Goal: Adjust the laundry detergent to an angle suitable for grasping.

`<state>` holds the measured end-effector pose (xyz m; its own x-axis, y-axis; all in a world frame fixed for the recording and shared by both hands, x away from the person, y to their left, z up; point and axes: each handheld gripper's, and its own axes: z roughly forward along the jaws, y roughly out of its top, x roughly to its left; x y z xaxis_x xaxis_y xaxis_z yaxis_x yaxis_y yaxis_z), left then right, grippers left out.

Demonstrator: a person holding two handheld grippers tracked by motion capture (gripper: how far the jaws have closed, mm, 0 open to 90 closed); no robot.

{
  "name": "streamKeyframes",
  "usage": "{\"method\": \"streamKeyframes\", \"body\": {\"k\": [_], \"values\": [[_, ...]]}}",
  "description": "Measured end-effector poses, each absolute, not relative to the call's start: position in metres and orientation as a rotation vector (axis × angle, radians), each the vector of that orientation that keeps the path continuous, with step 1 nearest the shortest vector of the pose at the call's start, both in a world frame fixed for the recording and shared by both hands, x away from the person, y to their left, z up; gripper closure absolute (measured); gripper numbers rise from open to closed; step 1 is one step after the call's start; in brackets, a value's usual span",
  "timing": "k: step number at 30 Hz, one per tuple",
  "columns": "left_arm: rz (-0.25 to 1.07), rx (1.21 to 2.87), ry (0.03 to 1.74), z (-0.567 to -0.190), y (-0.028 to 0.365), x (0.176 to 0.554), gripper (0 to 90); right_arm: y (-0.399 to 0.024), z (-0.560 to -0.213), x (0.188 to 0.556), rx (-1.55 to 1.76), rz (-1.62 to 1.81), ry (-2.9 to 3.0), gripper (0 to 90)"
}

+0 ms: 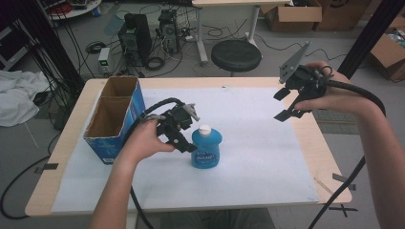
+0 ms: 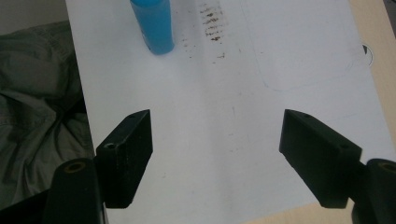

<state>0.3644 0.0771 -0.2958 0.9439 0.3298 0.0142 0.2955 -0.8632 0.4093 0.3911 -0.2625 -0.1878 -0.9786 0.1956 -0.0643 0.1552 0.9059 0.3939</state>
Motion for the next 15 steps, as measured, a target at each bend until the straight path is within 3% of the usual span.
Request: {"method": "streamKeyframes", "body": {"k": [4, 7, 15], "values": [[0.181, 2.718, 0.565, -0.288, 0.088, 0.368, 15.4, -0.263, -0.187, 0.391, 0.275, 0.604, 2.965, 25.9], [0.259, 2.735, 0.824, -0.284, 0.097, 0.381, 15.3, -0.261, -0.188, 0.392, 0.273, 0.599, 2.967, 25.8], [0.306, 2.741, 1.103, -0.298, 0.104, 0.407, 15.4, -0.251, -0.191, 0.391, 0.251, 0.594, 2.979, 25.8]]}}
